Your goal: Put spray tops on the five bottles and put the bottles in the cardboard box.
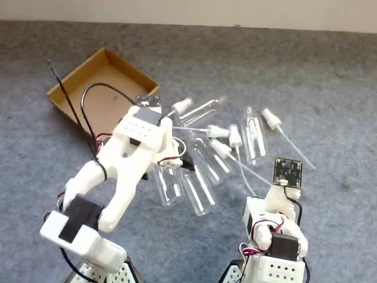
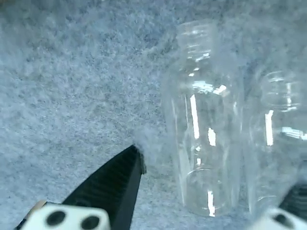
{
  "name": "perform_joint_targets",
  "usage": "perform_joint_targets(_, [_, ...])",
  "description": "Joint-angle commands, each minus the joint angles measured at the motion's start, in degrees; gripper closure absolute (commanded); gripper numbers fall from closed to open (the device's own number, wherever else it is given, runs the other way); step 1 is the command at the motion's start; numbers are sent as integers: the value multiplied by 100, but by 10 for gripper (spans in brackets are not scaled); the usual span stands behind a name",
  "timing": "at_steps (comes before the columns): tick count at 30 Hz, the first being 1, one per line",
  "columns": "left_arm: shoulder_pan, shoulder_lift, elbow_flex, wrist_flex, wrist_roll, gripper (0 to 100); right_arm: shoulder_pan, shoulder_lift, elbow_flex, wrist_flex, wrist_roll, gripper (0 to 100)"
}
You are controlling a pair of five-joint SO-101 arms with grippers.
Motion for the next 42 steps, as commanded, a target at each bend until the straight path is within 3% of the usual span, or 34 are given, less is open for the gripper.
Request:
perform_joint_targets(1, [-75, 40, -295, 62, 70, 607, 66, -31, 681, -127, 9, 982])
perform_joint_targets(19, [-215, 13, -505, 105, 79, 607, 66, -31, 681, -127, 9, 982])
perform_joint_targets(26, [-532, 57, -1042, 853, 70, 607, 66, -31, 681, -127, 9, 982])
perform_joint_targets(31, [-558, 75, -716, 870, 70, 607, 66, -31, 681, -127, 9, 982])
perform_joint_targets(42, [-567, 84, 356, -624, 70, 607, 66, -31, 681, -127, 9, 982])
